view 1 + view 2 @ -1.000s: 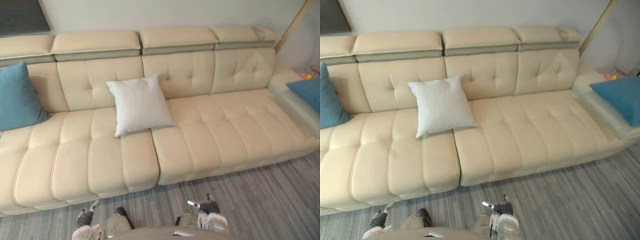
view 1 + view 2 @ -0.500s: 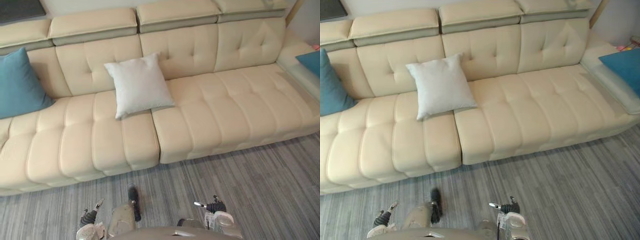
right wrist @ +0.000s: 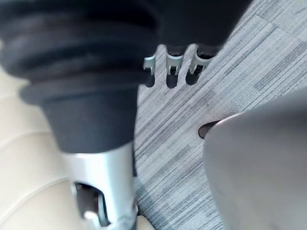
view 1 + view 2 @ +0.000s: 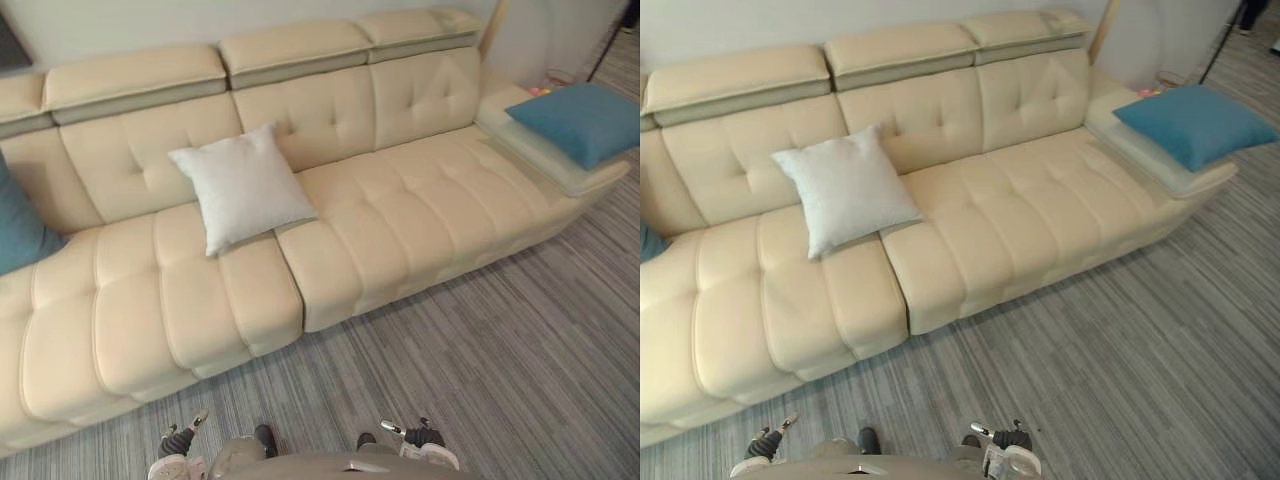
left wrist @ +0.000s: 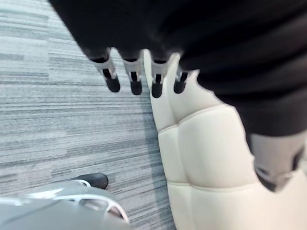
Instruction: Pick up cushions and gather them together orderly.
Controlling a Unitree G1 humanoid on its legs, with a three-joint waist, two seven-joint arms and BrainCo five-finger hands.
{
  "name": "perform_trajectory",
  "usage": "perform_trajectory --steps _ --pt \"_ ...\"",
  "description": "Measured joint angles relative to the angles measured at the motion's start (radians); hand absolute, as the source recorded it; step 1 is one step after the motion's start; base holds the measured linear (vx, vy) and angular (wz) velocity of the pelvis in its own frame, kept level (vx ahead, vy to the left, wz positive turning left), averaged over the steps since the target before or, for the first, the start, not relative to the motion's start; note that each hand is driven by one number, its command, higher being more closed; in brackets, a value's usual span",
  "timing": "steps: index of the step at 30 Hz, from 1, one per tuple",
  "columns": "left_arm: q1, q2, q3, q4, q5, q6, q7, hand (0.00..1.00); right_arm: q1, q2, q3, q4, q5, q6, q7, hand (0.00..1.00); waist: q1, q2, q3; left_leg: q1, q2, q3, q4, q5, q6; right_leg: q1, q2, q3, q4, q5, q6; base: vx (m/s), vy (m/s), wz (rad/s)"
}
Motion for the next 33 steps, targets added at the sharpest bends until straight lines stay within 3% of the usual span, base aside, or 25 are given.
perform_trajectory --steps 6,9,10,11,12,13,15,17,21,24,27,28,29,31,32,33 --pt "-0.017 0.011 -0.016 0.021 0.045 0.005 -0.022 0.00 -0.015 -0.001 -0.021 0.011 0.002 0.005 0.001 0.00 -0.006 -0.002 -0.002 0.029 0.042 0.139 0.005 -0.023 -0.022 -0.046 0.051 0.134 -0.033 0.066 -0.023 0.01 -0.009 -0.84" --pt "-0.030 0.017 -0.016 0.041 0.045 0.005 -0.024 0.00 -0.027 -0.003 -0.019 0.020 0.003 0.006 0.001 0.00 -0.002 -0.003 0.001 0.051 0.060 0.212 0.011 -0.063 -0.033 -0.085 0.094 0.157 -0.072 0.150 -0.064 -0.02 0.000 -1.65" --pt "-0.033 0.024 -0.027 0.043 0.052 0.005 -0.025 0.00 -0.036 -0.008 -0.012 0.022 0.003 0.006 0.002 0.00 -0.006 0.008 0.011 0.072 0.086 0.301 0.020 -0.083 -0.031 -0.093 0.108 0.083 -0.109 0.178 -0.105 -0.04 -0.019 -1.76" --pt "-0.035 0.027 -0.034 0.043 0.055 0.006 -0.025 0.00 -0.037 -0.010 -0.011 0.023 0.003 0.007 0.002 0.00 -0.009 0.008 0.012 0.078 0.090 0.327 0.023 -0.086 -0.032 -0.094 0.106 0.058 -0.111 0.172 -0.116 -0.04 -0.030 -1.85" --pt "-0.044 0.029 -0.053 0.043 0.062 0.006 -0.025 0.00 -0.039 -0.021 -0.006 0.026 0.003 0.007 0.002 0.00 -0.017 0.018 0.018 0.096 0.108 0.384 0.028 -0.079 -0.020 -0.103 0.088 -0.047 -0.091 0.154 -0.147 -0.01 -0.027 -0.94" --pt "-0.048 0.028 -0.061 0.043 0.063 0.006 -0.025 0.00 -0.041 -0.024 -0.006 0.029 0.012 0.006 0.003 0.00 -0.020 0.023 0.021 0.101 0.118 0.409 0.032 -0.079 -0.020 -0.109 0.076 -0.116 -0.074 0.144 -0.151 0.02 -0.029 -1.36" --pt "-0.062 0.033 -0.106 0.042 0.064 0.007 -0.026 0.00 -0.051 -0.054 0.016 0.055 0.010 0.010 0.001 0.00 -0.029 0.029 0.020 0.134 0.152 0.514 0.056 -0.070 -0.033 -0.133 0.020 -0.446 0.037 0.100 -0.169 0.07 -0.061 -1.34" --pt "-0.084 0.026 -0.129 0.041 0.063 0.007 -0.027 0.00 -0.056 -0.066 0.015 0.058 0.010 0.011 0.000 0.00 -0.042 0.041 0.025 0.147 0.157 0.523 0.069 -0.059 -0.050 -0.132 0.009 -0.539 0.065 0.101 -0.160 0.11 -0.116 -0.86" --pt "-0.094 -0.033 -0.163 0.040 0.063 0.007 -0.029 0.00 -0.075 -0.119 0.016 0.093 0.009 0.028 -0.001 0.00 -0.048 0.098 0.038 0.189 0.161 0.511 0.015 -0.044 -0.076 -0.143 0.076 -0.444 0.052 0.082 -0.135 0.05 -0.103 -0.78" --pt "-0.087 -0.035 -0.162 0.041 0.062 0.010 -0.028 0.00 -0.073 -0.122 0.014 0.092 0.011 0.029 -0.002 0.00 -0.044 0.097 0.039 0.193 0.215 0.502 0.139 -0.045 -0.081 -0.171 0.098 -0.391 0.109 0.014 -0.132 0.01 -0.099 -0.73" --pt "-0.086 -0.040 -0.162 0.029 0.058 0.008 -0.028 0.00 -0.062 -0.119 0.021 0.094 0.011 0.030 -0.007 0.00 -0.038 0.095 0.040 0.120 0.338 0.414 0.440 -0.034 -0.031 -0.155 0.124 -0.341 0.129 -0.016 -0.142 0.05 -0.079 -0.55" --pt "-0.086 -0.044 -0.161 0.027 0.052 0.008 -0.028 0.00 -0.065 -0.118 0.024 0.093 0.011 0.030 -0.008 0.00 -0.037 0.097 0.044 0.067 0.363 0.328 0.544 -0.014 0.014 -0.147 0.143 -0.310 0.128 -0.020 -0.152 0.12 -0.013 -0.65" --pt "-0.088 -0.051 -0.159 0.027 0.049 0.007 -0.028 0.00 -0.069 -0.122 0.024 0.093 0.011 0.030 -0.009 0.00 -0.030 0.102 0.051 0.021 0.339 0.210 0.600 -0.059 0.000 -0.138 0.155 -0.277 0.124 -0.021 -0.158 0.13 0.006 -0.79" --pt "-0.091 -0.062 -0.151 0.003 0.041 0.004 -0.028 0.00 -0.084 -0.126 0.022 0.101 0.011 0.031 -0.011 0.00 -0.011 0.107 0.065 -0.045 0.221 0.043 0.607 -0.162 -0.016 -0.107 0.164 -0.206 0.117 -0.021 -0.170 0.11 0.071 -0.86" --pt "-0.087 -0.067 -0.152 -0.011 0.039 0.003 -0.028 0.00 -0.085 -0.132 0.023 0.118 0.011 0.030 -0.013 0.00 0.001 0.108 0.066 -0.071 0.168 0.003 0.569 -0.178 -0.009 -0.090 0.163 -0.178 0.108 -0.024 -0.169 0.10 0.086 -0.74" --pt "-0.088 -0.068 -0.152 -0.014 0.038 0.001 -0.028 0.00 -0.084 -0.134 0.023 0.126 0.011 0.030 -0.016 0.00 0.006 0.109 0.066 -0.085 0.149 -0.011 0.541 -0.179 -0.007 -0.082 0.163 -0.167 0.105 -0.026 -0.166 0.10 0.106 -0.71"
